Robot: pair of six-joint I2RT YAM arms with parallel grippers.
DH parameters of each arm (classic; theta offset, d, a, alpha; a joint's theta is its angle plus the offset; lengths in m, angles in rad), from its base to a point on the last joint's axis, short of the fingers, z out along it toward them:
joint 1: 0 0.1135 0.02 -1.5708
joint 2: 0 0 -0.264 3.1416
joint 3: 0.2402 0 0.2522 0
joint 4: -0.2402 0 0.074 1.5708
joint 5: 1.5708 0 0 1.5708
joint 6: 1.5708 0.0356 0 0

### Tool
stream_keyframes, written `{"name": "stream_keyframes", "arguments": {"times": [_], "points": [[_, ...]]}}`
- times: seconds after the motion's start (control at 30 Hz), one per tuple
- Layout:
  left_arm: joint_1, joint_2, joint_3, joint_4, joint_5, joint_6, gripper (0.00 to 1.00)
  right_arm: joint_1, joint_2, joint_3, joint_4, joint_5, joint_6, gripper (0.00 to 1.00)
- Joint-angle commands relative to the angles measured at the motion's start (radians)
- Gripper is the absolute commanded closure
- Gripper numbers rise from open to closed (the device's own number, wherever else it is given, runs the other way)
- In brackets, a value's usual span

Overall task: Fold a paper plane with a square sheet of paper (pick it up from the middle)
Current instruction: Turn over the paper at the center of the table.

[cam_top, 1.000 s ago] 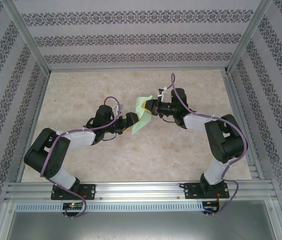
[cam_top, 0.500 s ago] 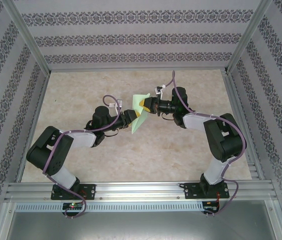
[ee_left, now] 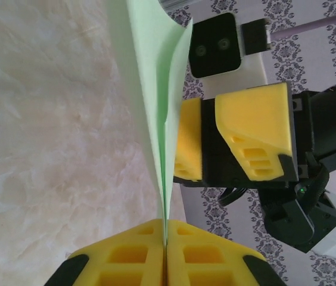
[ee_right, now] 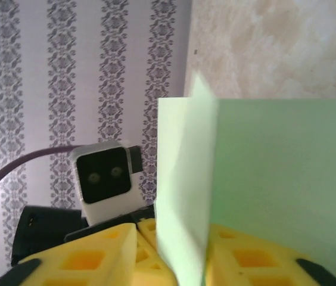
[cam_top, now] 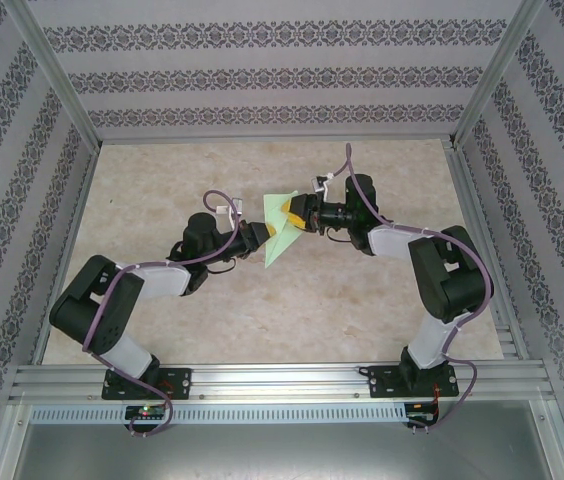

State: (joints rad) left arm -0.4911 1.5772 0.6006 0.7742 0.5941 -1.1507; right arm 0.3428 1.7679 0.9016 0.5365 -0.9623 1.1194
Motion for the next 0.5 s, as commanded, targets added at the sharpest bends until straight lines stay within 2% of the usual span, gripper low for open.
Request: {"name": "stream_keyframes", "arguments": {"times": [0.0,0.1,0.2,0.33,0.47], "points": [[0.006,-0.078,0.021,-0.116,-0.023,0.108,0.91,-0.038,-0.076,0.021,-0.178,0.043,-0.145,0.5],[0.004,-0.16,0.078,-0.405,-0.093,0.259,0.92,-0.074,-0.149,0.036,-0.402,0.145,-0.296,0.37],[-0.008,-0.23,0.191,-0.801,-0.258,0.438,0.91,-0.091,-0.216,0.025,-0.536,0.286,-0.409,0.26],[-0.066,-0.232,0.382,-1.257,-0.61,0.589,0.89,-0.097,-0.278,-0.001,-0.617,0.432,-0.478,0.18],[-0.155,-0.126,0.572,-1.578,-0.959,0.625,0.89,-0.096,-0.288,-0.016,-0.628,0.485,-0.481,0.17]]}}
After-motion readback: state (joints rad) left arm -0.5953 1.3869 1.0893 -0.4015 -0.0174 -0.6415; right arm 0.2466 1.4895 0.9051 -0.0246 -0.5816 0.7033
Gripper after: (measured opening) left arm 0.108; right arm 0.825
